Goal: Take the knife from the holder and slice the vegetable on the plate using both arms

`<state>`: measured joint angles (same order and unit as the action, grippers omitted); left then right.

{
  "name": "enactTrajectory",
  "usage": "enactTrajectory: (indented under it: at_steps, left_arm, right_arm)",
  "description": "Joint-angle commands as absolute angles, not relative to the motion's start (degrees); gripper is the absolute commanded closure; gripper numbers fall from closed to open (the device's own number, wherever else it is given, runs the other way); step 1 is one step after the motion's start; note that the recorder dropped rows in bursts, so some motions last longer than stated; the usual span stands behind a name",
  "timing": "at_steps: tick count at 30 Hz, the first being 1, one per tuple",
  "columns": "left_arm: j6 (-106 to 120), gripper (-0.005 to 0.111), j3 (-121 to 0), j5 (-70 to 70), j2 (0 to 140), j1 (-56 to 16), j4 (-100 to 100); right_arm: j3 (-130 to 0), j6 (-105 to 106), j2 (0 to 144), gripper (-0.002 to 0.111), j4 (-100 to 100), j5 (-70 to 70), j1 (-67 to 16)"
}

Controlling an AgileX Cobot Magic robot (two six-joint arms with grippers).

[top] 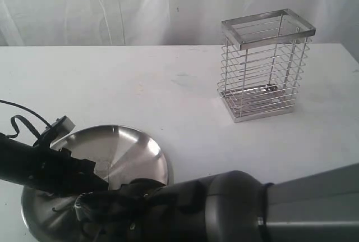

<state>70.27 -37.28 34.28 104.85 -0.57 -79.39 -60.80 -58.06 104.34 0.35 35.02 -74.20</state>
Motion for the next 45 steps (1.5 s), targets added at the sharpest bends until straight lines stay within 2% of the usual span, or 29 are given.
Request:
enactTrajectory:
  at_steps: [1,12,16,29,35,45]
  left_arm:
    - [70.34,0.107,-36.80,32.59,105.70,-0.67,-79.50]
    - [70.34,0.107,-36.80,33.15,105.70,-0.67,-80.04]
    - [70.50,0.107,-37.23,38.01,105.31,-0.67,-82.21]
    - [70.26,0.107,-38.45,35.32,93.92,-0.67,-81.08]
    - [71.72,0.107,-38.45,41.80,93.25,-0.67,-80.58]
    - [71.88,0.107,-36.02,41.38,93.25,-0.67,-79.32]
  right_arm:
    - [-60.59,-56.43,103.89,0.108,2.19,38.34,-74.20]
    - [-60.59,-51.90,104.39,0.108,7.53,40.17,-74.20]
    - [-60.59,-51.60,104.39,0.108,7.69,38.42,-74.20]
    - [-60.59,-51.60,104.60,0.108,7.80,35.66,-74.20]
    - [-60.59,-52.57,106.06,0.108,7.92,35.70,-74.20]
    - [-60.59,-53.67,106.72,0.108,8.11,35.72,-74.20]
